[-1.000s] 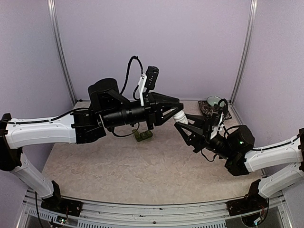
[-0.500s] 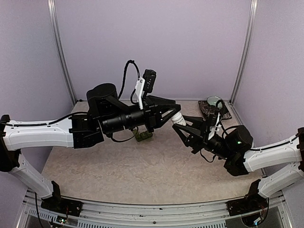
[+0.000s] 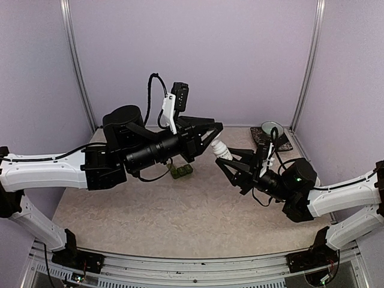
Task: Sort the pills into containers
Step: Pour the pill into the compartment of the pill container.
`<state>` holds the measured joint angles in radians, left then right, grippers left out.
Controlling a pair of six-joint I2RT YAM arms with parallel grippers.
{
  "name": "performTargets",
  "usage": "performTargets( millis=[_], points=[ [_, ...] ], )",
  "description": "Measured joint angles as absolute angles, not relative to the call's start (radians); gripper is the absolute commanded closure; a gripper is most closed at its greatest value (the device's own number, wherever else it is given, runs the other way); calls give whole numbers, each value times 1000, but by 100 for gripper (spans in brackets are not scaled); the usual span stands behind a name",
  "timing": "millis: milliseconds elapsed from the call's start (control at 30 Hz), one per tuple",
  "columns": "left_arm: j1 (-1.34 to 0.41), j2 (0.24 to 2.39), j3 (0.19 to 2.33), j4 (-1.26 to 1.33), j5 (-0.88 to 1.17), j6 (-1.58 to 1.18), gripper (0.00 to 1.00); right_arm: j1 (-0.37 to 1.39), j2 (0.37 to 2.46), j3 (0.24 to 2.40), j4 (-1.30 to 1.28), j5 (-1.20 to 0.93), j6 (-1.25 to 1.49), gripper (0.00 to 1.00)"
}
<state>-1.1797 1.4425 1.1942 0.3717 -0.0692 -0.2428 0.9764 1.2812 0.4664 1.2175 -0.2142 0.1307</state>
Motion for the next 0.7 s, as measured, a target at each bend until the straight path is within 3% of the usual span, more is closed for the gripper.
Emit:
performTargets(
  millis=[333,700],
  points=[
    [-1123,1302,1090,373,-148,-258,78,976,1320,466,1227,-200,104,89],
    [-1050,1150,874,326,-171,-318,77,948,1538,471,1321,-240,107,90]
  ],
)
